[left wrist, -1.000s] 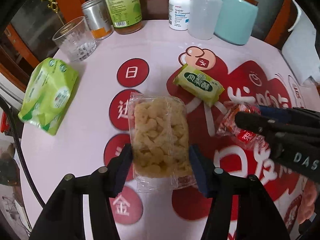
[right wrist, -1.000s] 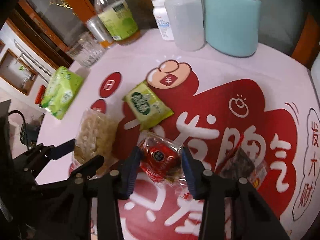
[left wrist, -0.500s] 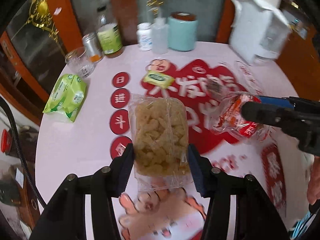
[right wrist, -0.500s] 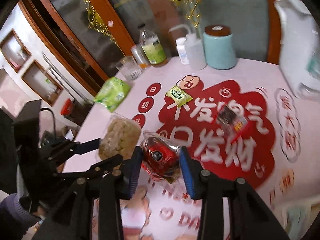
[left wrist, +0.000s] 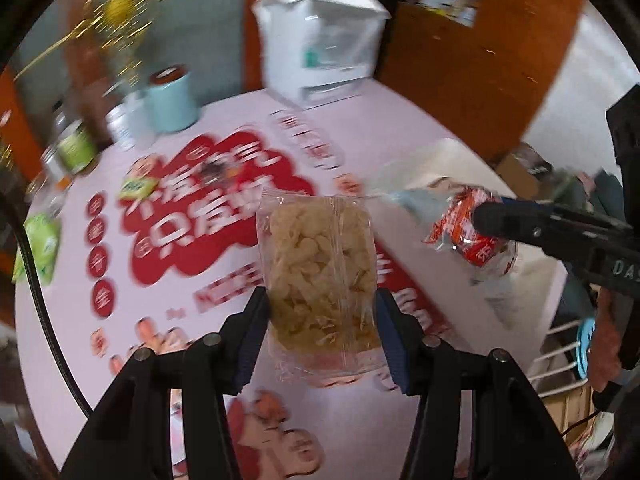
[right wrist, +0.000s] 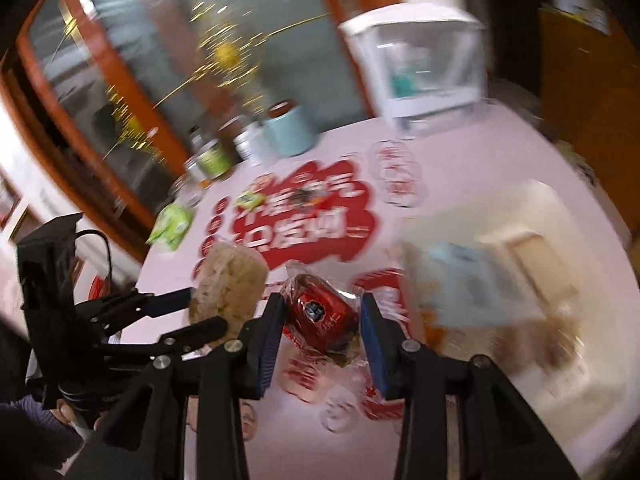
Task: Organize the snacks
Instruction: 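Carry both snacks over the white basket and open both tools to drop them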
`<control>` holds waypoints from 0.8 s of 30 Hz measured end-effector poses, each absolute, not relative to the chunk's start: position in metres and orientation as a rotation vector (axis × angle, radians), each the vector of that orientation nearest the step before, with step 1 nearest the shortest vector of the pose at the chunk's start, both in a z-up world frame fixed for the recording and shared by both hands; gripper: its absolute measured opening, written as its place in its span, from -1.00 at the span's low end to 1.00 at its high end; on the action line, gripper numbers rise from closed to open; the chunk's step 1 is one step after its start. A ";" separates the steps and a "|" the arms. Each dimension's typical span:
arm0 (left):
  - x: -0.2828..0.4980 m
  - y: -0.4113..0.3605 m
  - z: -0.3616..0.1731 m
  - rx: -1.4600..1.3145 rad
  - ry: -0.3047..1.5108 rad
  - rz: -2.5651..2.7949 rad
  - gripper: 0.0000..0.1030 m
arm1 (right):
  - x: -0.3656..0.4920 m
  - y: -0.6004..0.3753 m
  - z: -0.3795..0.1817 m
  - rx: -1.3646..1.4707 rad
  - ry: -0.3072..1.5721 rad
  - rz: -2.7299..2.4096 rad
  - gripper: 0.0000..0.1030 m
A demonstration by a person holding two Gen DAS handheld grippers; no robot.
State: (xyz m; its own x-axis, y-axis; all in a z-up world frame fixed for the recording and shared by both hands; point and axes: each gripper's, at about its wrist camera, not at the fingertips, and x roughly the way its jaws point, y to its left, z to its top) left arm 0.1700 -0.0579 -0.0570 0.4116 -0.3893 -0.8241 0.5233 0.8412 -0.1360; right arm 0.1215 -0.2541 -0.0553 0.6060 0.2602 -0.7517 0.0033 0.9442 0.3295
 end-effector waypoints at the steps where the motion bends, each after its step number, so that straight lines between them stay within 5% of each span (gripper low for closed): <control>1: 0.165 -0.074 -0.055 0.160 0.978 -0.598 0.00 | 0.114 -0.268 -0.057 0.336 0.906 0.124 -0.26; 14: 0.159 -0.248 -0.069 0.135 0.999 -0.599 0.00 | 0.102 -0.401 -0.084 0.348 0.939 0.003 -0.25; 24: 0.186 -0.310 -0.093 0.146 1.059 -0.481 0.09 | 0.123 -0.442 -0.112 0.278 1.045 0.033 -0.13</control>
State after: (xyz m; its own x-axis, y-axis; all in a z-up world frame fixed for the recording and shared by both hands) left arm 0.1857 -0.3096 -0.0931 0.3979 -0.3092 -0.8637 0.4470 0.8875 -0.1118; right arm 0.1228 -0.4416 -0.1118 0.5050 0.1585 -0.8485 0.1050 0.9644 0.2426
